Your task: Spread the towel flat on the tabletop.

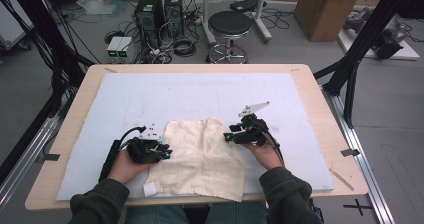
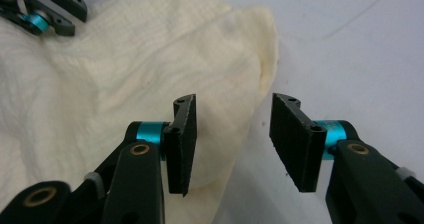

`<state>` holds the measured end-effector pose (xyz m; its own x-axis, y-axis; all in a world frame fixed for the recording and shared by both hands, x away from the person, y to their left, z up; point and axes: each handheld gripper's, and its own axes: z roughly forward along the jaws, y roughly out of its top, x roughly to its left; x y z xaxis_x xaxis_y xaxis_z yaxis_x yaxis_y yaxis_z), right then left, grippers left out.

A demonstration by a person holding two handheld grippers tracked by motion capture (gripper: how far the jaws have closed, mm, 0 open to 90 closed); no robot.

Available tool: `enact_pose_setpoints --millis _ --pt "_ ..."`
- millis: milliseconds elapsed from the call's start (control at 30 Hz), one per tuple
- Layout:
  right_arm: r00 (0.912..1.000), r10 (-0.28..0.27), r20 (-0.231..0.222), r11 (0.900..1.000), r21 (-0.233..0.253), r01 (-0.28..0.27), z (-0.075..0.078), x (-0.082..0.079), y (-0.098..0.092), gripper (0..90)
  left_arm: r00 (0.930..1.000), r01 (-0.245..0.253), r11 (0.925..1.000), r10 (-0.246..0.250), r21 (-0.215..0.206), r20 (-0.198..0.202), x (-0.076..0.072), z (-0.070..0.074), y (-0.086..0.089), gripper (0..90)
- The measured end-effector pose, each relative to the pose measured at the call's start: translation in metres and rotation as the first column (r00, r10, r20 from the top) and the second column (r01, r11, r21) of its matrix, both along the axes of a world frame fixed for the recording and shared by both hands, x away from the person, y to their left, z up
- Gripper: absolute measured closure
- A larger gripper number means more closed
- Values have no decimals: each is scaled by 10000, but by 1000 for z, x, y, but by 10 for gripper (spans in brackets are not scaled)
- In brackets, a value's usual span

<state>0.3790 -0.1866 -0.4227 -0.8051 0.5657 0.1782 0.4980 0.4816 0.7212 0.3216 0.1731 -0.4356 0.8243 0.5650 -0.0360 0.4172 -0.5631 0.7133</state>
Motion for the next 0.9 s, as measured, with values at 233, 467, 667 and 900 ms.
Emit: enact_pose_setpoints --millis 233,467,667,900 --pt "9976 656 -224 9978 14 -655 -6 -1 3 842 10000 19 10000 -19 6 -16 0 0 0 718" --pt "9969 362 693 9941 -1044 -288 29 -2 5 842 10000 40 10000 -40 -51 -66 1 0 1 718" --pt "9944 973 410 9885 -1206 -918 20 -8 33 718 10000 35 10000 -35 -32 -47 0 0 1 718" --pt "9937 1040 415 9946 -21 -1040 20 -10 26 670 10000 31 10000 -31 -41 -63 0 0 1 717"
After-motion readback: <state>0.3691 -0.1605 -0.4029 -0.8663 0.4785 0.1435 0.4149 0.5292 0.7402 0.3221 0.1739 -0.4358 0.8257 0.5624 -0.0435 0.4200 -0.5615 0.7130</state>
